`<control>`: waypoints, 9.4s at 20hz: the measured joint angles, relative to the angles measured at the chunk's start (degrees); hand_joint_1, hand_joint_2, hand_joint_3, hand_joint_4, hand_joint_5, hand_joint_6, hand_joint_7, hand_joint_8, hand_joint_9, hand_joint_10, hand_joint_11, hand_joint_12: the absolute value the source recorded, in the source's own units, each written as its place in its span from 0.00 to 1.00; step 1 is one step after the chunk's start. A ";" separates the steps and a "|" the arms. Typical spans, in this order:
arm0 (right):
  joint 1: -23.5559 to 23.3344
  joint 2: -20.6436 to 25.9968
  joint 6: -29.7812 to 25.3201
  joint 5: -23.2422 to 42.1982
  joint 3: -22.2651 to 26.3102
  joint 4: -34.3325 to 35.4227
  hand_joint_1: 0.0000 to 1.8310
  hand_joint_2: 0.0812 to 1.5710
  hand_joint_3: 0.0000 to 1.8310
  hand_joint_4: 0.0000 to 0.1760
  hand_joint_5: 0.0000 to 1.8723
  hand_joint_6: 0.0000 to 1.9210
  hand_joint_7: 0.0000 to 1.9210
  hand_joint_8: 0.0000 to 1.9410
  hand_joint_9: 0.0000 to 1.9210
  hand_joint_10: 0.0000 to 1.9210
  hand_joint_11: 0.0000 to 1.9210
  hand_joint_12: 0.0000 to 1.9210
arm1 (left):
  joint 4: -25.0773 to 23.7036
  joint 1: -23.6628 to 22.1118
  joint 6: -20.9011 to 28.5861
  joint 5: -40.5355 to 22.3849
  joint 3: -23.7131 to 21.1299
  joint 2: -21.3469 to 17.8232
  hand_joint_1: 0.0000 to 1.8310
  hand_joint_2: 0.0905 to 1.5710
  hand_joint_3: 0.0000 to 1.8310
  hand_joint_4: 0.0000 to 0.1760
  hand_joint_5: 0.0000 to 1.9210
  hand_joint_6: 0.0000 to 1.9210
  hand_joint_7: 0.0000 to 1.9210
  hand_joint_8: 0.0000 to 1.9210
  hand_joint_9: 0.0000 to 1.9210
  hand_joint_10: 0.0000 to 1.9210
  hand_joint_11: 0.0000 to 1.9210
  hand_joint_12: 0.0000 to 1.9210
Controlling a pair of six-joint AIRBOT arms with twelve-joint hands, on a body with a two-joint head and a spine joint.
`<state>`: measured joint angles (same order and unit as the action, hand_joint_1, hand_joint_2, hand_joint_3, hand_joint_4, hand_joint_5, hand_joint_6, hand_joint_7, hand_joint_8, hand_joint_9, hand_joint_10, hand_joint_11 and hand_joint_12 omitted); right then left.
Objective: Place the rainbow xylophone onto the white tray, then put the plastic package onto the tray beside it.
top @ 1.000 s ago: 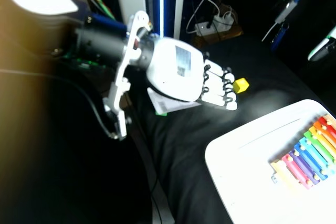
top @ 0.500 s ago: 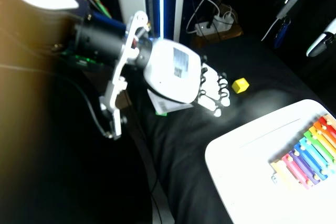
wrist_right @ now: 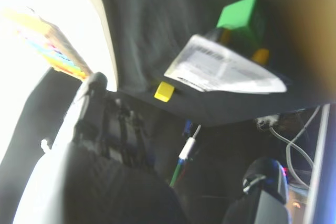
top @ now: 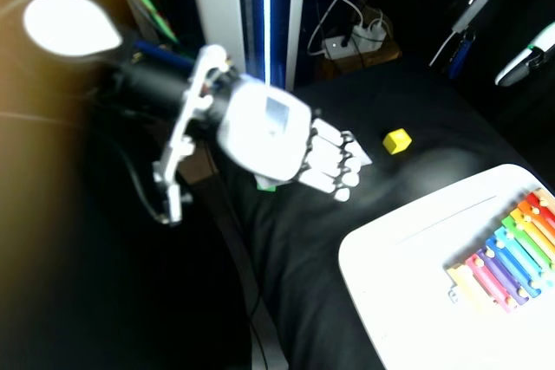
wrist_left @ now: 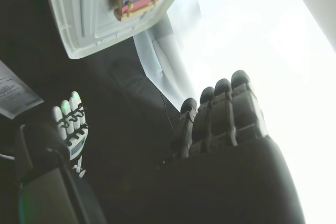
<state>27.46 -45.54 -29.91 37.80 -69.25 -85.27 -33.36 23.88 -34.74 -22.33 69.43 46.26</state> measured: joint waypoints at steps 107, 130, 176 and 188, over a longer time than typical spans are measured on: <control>-0.59 -10.47 28.52 7.28 -10.21 35.78 0.69 0.71 0.00 0.00 0.46 0.45 0.53 0.61 0.67 0.56 0.61 0.77 | 4.52 4.44 -3.48 -1.40 -0.15 2.93 0.40 0.46 0.00 0.30 0.00 0.00 0.00 0.00 0.00 0.00 0.00 0.00; -7.65 -27.78 28.57 -2.56 -27.89 34.86 0.69 0.70 0.00 0.00 0.49 0.45 0.52 0.62 0.49 0.61 0.43 0.79 | 4.61 4.52 -3.54 -2.99 -0.15 4.24 0.37 0.41 0.00 0.14 0.00 0.00 0.00 0.00 0.00 0.00 0.00 0.00; 2.56 -31.98 22.38 -1.53 -33.00 36.30 0.42 0.36 0.00 1.00 0.00 0.00 0.00 0.00 0.00 0.00 0.00 0.04 | 8.44 10.23 -1.90 -8.66 -0.22 5.01 0.39 0.38 0.00 0.00 0.00 0.00 0.00 0.00 0.00 0.00 0.00 0.00; 4.81 -19.06 28.72 17.86 -18.58 54.99 0.15 0.53 0.01 0.00 0.00 0.00 0.00 0.00 0.00 0.00 0.00 0.00 | 26.58 18.64 -9.27 -30.34 -4.90 1.20 0.41 0.41 0.00 0.00 0.00 0.00 0.00 0.00 0.00 0.00 0.00 0.00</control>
<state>32.27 -64.60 -1.19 55.66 -87.83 -30.28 -6.79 42.52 -44.01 -52.66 64.53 47.46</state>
